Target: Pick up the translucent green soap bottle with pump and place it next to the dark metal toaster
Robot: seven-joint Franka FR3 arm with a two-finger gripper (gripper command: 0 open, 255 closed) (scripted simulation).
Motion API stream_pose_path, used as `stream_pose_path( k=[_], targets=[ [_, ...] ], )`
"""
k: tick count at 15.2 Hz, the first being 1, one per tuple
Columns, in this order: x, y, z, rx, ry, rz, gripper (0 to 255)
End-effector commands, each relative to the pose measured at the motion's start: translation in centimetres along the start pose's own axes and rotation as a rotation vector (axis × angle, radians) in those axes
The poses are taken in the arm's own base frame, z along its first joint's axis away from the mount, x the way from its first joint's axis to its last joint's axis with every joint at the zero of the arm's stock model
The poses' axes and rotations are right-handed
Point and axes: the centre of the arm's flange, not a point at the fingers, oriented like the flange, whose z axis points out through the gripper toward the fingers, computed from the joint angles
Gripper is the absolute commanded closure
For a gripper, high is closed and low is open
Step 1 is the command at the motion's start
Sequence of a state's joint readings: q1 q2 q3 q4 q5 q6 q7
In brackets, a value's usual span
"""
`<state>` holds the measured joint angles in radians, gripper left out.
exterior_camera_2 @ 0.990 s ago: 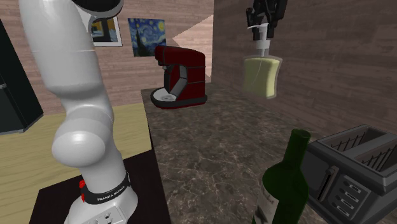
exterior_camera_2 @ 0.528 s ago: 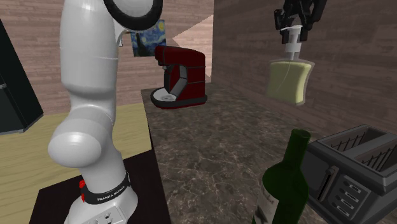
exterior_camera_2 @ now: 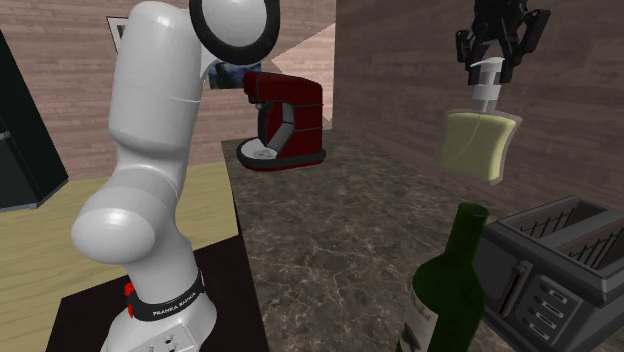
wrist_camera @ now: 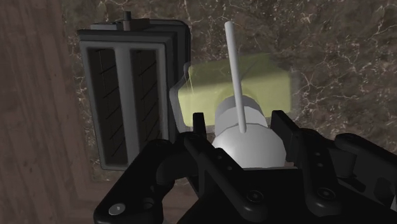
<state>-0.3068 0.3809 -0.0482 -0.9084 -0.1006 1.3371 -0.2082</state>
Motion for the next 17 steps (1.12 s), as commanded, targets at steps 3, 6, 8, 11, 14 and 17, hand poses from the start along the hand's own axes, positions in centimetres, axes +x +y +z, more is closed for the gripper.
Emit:
stream_pose_path(
  k=[3, 6, 8, 11, 14, 17],
  targets=[
    [-0.1, -0.2, 2.1, 0.0, 0.002, 0.0, 255],
    [-0.1, -0.4, 3.7, 0.0, 0.002, 0.0, 255],
    [-0.1, -0.5, 4.7, 0.0, 0.002, 0.0, 255],
    [-0.2, -0.7, 6.3, 0.0, 0.002, 0.0, 255],
    [-0.2, -0.9, 7.8, 0.0, 0.002, 0.0, 255],
    [-0.2, -1.1, 9.4, 0.0, 0.002, 0.0, 255]
  ],
)
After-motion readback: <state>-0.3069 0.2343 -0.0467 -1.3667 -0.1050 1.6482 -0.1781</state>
